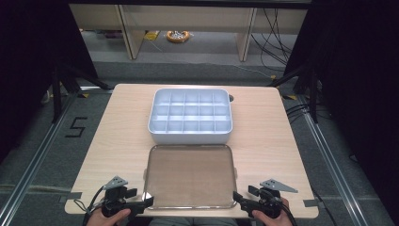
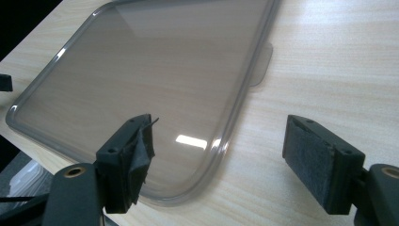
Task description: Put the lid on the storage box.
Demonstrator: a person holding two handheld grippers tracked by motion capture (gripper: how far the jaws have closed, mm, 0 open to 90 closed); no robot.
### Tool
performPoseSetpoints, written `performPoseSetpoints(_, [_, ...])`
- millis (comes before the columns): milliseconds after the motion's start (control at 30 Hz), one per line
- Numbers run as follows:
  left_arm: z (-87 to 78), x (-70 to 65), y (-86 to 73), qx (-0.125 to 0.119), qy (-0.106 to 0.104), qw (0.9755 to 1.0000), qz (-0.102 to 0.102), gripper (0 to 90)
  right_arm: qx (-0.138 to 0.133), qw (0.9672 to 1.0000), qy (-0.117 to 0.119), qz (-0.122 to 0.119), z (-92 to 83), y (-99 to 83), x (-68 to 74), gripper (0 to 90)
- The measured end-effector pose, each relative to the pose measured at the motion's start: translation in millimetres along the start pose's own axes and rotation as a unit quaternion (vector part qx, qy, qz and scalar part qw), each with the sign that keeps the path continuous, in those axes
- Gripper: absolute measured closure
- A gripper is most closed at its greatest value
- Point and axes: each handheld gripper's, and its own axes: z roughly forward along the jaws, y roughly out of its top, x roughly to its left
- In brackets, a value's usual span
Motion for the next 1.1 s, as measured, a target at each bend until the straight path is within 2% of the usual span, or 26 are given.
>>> performPoseSetpoints(100, [0.1, 0.4, 0.2, 0.002, -0.001, 1.0000, 0.000, 15.6, -0.009, 1.0000, 0.003, 0.002, 1.2, -0.2, 0.0, 26.2])
performPoseSetpoints(133, [-0.1, -0.3, 0.0, 0.002, -0.001, 1.0000, -0.003, 15.6, 0.001, 1.0000, 0.000, 0.001, 0.1, 0.2, -0.1, 26.2])
performPoseSetpoints(167, [0.8, 1.6, 0.4, -0.003, -0.003, 1.0000, 0.007, 15.6, -0.001, 1.0000, 0.000, 0.000, 0.2, -0.1, -0.3, 26.0])
performPoseSetpoints(367, [0.7, 0.7, 0.4, -0.005, -0.008, 0.9999, 0.006, 15.5, 0.000, 1.0000, 0.006, 0.004, -0.4, 0.2, -0.2, 24.3])
performPoseSetpoints(400, [0.6, 0.6, 0.4, -0.006, -0.009, 0.9999, 0.007, 15.5, -0.002, 0.9995, 0.012, 0.028, -1.0, -0.3, 3.3, 23.3])
performPoseSetpoints(467, [0.5, 0.9, 0.5, -0.006, -0.006, 0.9999, 0.007, 15.5, -0.011, 0.9996, 0.013, 0.024, -0.1, 0.1, 2.9, 23.0])
performPoseSetpoints(600, [-0.3, 0.9, 0.1, -0.010, -0.009, 0.9999, 0.009, 15.5, -0.008, 0.9995, 0.016, 0.026, -0.7, 0.3, 3.4, 22.5])
performPoseSetpoints(700, [-0.6, 1.0, -0.1, -0.013, -0.012, 0.9998, 0.012, 15.5, -0.007, 0.9992, 0.027, 0.028, -1.1, 0.0, 3.6, 22.3])
performPoseSetpoints(733, [-0.5, 1.3, -0.3, -0.013, -0.012, 0.9998, 0.012, 15.5, -0.005, 0.9994, 0.023, 0.026, -0.9, 0.1, 3.2, 22.0])
performPoseSetpoints(767, [-0.5, 1.4, -0.3, -0.012, -0.012, 0.9998, 0.012, 15.6, -0.017, 0.9996, 0.021, 0.003, 0.4, 0.5, 0.6, 21.6])
performPoseSetpoints(800, [-0.6, 1.7, -0.2, -0.013, -0.014, 0.9998, 0.012, 15.6, -0.017, 0.9996, 0.021, 0.003, 0.4, 0.5, 0.6, 21.6])
performPoseSetpoints(833, [-0.6, 1.7, -0.3, -0.014, -0.015, 0.9997, 0.013, 15.8, -0.006, 0.9994, 0.024, 0.024, -0.6, 0.4, 4.3, 21.7])
performPoseSetpoints(867, [-0.6, 1.7, -0.3, -0.014, -0.015, 0.9997, 0.013, 15.9, -0.013, 0.9996, 0.026, 0.005, -0.3, 0.6, 1.8, 21.7])
performPoseSetpoints(933, [-0.4, 1.9, -0.1, -0.013, -0.015, 0.9997, 0.013, 16.5, -0.007, 0.9998, 0.021, 0.001, 0.1, 0.7, 1.9, 21.7])
performPoseSetpoints(967, [-0.2, 2.2, 0.0, -0.012, -0.016, 0.9997, 0.014, 16.9, 0.000, 0.9995, 0.024, 0.023, 0.5, 0.4, 5.3, 21.9])
performPoseSetpoints(1000, [-0.2, 2.5, 0.2, -0.012, -0.016, 0.9997, 0.014, 17.2, 0.000, 0.9996, 0.028, 0.004, 1.1, 0.6, 2.4, 22.0])
performPoseSetpoints(1100, [0.2, 4.5, 1.7, -0.012, -0.020, 0.9996, 0.017, 20.5, 0.000, 0.9994, 0.032, 0.013, 3.7, -0.1, 5.1, 22.6])
